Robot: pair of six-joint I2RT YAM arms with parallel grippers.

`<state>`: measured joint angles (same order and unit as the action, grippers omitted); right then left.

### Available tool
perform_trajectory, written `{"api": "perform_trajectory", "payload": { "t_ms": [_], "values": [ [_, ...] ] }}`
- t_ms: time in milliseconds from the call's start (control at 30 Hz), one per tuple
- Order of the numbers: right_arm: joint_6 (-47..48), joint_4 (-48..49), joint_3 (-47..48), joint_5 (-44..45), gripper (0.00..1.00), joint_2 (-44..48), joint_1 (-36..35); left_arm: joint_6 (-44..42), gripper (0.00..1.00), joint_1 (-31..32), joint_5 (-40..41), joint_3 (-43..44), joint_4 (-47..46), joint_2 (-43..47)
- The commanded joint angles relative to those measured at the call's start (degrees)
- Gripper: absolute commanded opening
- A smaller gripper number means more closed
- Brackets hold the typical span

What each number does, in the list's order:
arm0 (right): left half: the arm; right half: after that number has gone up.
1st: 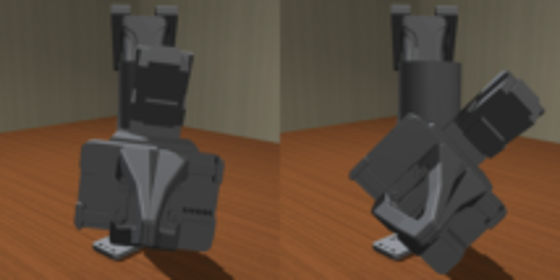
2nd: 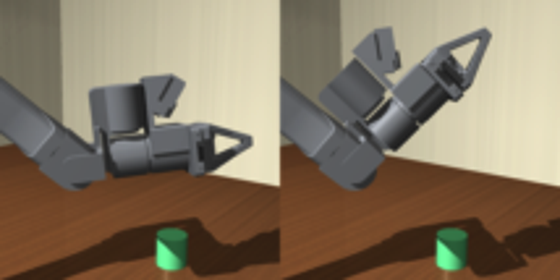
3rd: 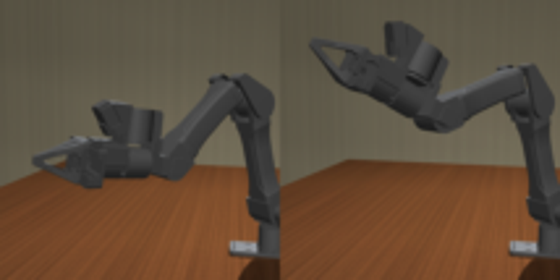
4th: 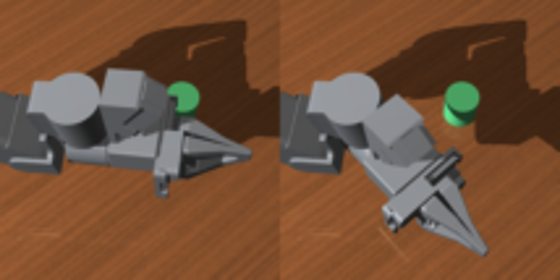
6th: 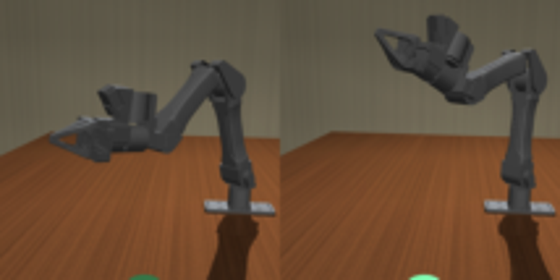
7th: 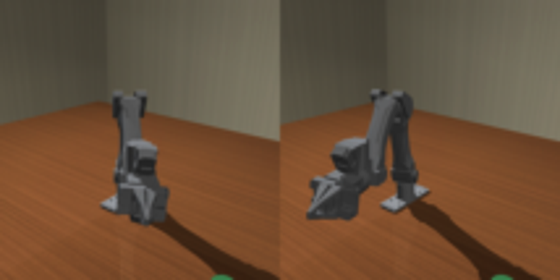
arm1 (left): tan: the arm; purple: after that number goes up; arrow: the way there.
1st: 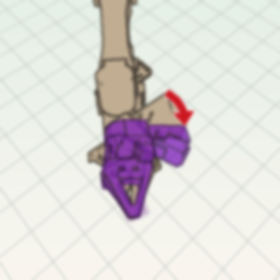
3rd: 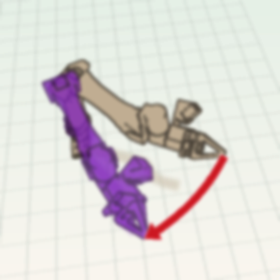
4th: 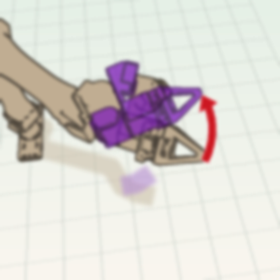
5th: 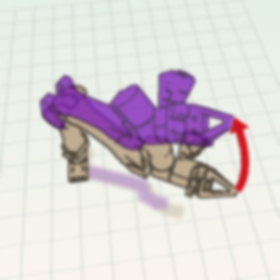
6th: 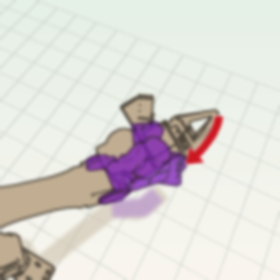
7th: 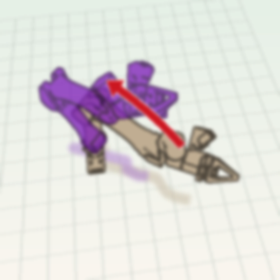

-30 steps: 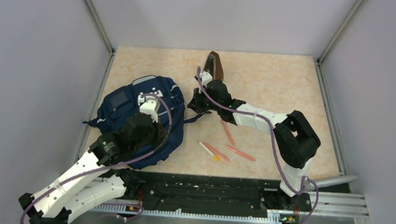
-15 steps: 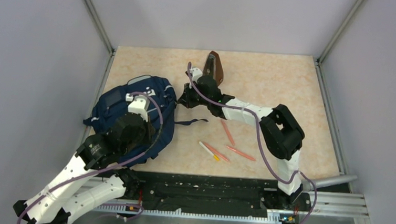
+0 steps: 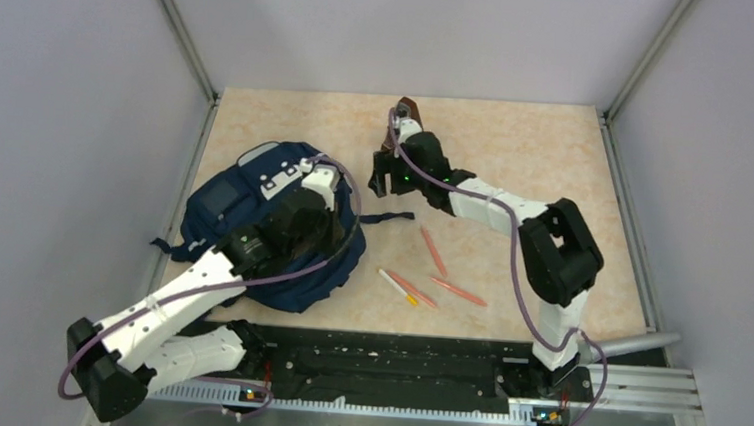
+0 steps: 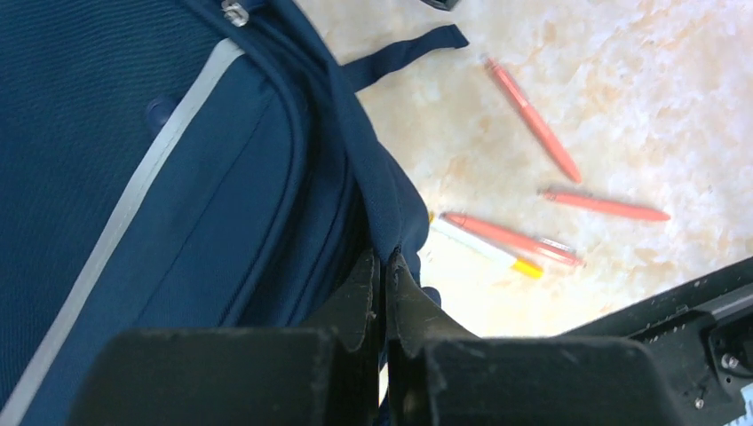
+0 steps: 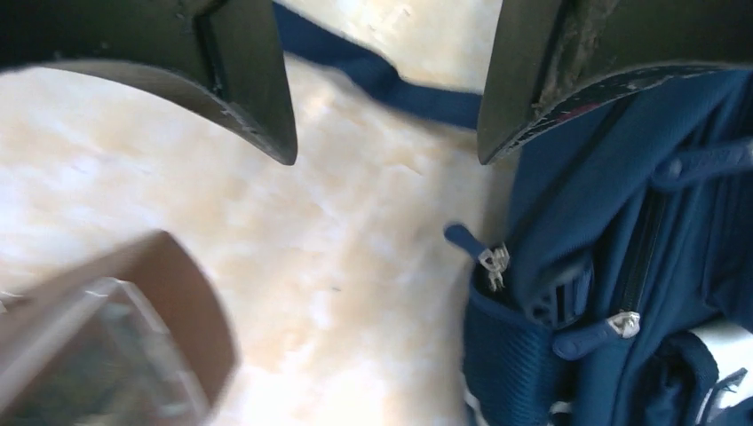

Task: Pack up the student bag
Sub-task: Zip the student bag at the center of the board, then unzip the student bag at the center of the board.

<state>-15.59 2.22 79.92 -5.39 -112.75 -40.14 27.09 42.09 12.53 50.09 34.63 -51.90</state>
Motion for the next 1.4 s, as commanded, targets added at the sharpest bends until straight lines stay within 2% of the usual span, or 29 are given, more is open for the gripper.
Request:
{"api": "perform_trajectory", "payload": {
  "t_ms": [0, 67, 100, 200, 233, 300, 367, 533, 733, 800, 1033, 1200, 1367],
  "values": [
    [2.33, -1.97, -3.83, 3.03, 0.75, 12.33, 1.49, 0.70, 0.00, -0.31, -2.93, 2.60, -22.71, -5.53],
    [2.63, -3.32, -6.01, 4.09, 0.76, 15.65, 1.70, 1.21, 0.02, -0.70, -4.37, 2.92, -25.14, -8.66],
    [2.71, -4.03, -7.22, 4.53, 0.77, 17.14, 1.73, 1.35, 0.10, -0.98, -5.24, 3.33, -25.55, -10.56],
    [3.05, -5.03, -10.27, 5.21, 0.78, 21.27, 1.82, 1.65, 0.49, -1.45, -6.42, 4.96, -24.45, -13.28],
    [3.17, -5.22, -11.25, 6.40, 0.78, 22.52, 1.82, 1.60, 0.59, -1.48, -6.39, 5.09, -23.96, -13.43],
    [3.31, -5.49, -13.04, 7.04, 0.78, 24.71, 1.95, 1.16, 0.73, -1.56, -6.22, 4.99, -22.86, -12.79],
    [3.44, -5.56, -14.45, 7.26, 0.79, 26.77, 1.91, 0.29, 0.78, -1.73, -5.72, 4.54, -21.45, -11.14],
    [3.16, -4.77, -14.51, 4.10, 0.79, 27.43, 1.91, -1.19, 0.83, -4.41, -2.53, 2.48, -14.83, -5.95],
    [0.84, -0.32, -11.52, -2.18, 0.78, 21.33, 1.93, -2.34, 0.84, -14.38, -8.52, -1.23, -11.17, -2.06],
    [-1.47, 1.39, -10.40, -2.81, 0.77, 18.98, 1.91, -3.90, 0.84, -15.33, -6.41, -1.63, -10.81, -2.61],
    [-11.86, 8.08, -11.83, -0.31, 0.76, 15.24, 1.82, -10.98, 0.79, -14.02, -7.62, -1.47, -12.71, -8.59],
    [-15.18, 6.94, -9.48, 1.60, 0.74, 11.99, 1.82, -12.67, 0.81, -11.75, -6.08, -1.64, -13.47, -12.25],
    [-21.14, 8.75, -7.71, -0.03, 0.71, 7.70, 1.82, -14.01, 0.84, -8.17, -0.28, -1.78, -13.85, -15.44]
  ]
}}
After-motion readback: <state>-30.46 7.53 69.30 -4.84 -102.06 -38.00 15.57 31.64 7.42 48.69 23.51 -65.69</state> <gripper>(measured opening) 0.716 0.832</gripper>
